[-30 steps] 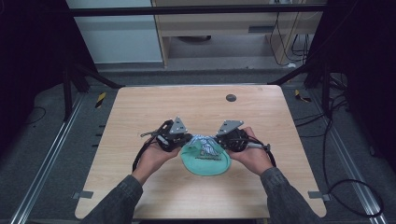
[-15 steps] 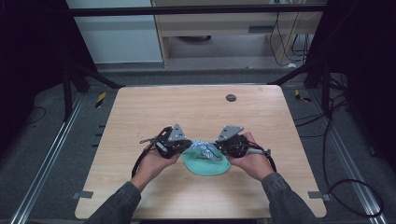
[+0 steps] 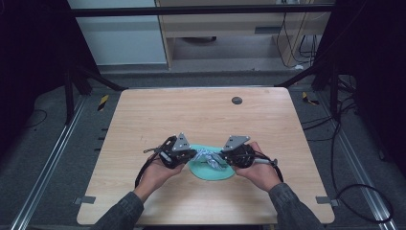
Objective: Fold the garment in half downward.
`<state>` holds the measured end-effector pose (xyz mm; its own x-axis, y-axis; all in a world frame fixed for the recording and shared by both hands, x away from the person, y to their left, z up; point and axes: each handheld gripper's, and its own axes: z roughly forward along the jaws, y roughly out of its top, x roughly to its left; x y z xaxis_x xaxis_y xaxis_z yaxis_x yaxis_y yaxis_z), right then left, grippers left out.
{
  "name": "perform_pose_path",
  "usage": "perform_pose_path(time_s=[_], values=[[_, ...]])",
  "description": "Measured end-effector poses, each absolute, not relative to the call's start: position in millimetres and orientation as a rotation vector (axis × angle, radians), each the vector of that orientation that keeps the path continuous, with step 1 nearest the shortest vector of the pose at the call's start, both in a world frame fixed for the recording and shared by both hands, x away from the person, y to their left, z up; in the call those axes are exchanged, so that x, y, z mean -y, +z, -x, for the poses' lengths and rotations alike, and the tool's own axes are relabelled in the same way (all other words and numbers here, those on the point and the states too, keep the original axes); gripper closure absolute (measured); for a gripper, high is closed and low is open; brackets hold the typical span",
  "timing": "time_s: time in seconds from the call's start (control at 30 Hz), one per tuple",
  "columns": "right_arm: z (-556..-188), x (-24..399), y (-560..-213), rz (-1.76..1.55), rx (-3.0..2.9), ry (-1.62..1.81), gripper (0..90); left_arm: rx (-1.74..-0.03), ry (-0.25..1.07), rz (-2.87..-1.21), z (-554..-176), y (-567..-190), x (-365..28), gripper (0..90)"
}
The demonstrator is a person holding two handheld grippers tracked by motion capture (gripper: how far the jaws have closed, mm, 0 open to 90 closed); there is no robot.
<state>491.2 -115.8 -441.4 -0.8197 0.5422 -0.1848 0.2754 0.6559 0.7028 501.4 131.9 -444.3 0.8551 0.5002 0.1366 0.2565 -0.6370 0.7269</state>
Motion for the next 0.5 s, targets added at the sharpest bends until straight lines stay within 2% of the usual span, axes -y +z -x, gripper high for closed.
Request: perform_pose_path(time_s=[0.5], values=[[-480, 115, -448, -0.635, -2.505, 0.971, 81.2, -0.550, 0.410, -2.276, -493, -453, -133, 86.1]])
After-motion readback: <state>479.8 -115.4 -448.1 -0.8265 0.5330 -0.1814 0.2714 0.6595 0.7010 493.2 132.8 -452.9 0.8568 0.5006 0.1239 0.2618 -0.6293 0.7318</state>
